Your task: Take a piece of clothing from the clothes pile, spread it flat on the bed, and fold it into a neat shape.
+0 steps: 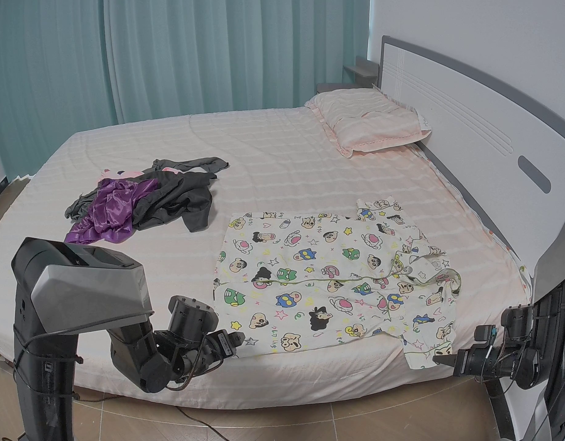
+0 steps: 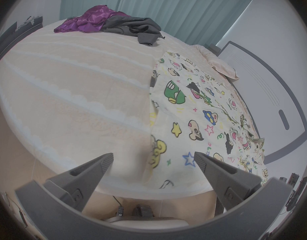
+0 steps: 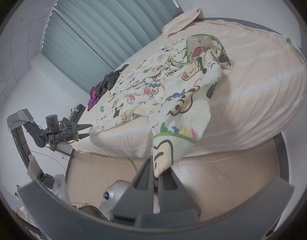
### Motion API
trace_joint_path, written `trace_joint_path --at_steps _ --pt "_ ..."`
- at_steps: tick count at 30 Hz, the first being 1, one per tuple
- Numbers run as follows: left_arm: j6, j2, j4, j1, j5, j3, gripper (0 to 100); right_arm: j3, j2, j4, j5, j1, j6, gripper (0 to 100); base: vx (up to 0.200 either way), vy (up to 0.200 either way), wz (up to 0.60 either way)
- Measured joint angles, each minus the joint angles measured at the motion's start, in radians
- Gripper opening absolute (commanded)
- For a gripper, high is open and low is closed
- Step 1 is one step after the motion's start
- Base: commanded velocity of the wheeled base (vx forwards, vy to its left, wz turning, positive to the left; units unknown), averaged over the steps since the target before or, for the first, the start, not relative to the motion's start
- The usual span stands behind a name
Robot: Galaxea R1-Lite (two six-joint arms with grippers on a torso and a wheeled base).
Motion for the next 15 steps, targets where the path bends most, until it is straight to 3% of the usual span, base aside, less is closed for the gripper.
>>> trace_joint_path --at_steps 15 --pt "0.015 0.046 0.071 -0.036 0.001 -0.133 100 0.000 -0.001 0.000 0.000 0.002 -0.002 0 0.000 0.000 0.00"
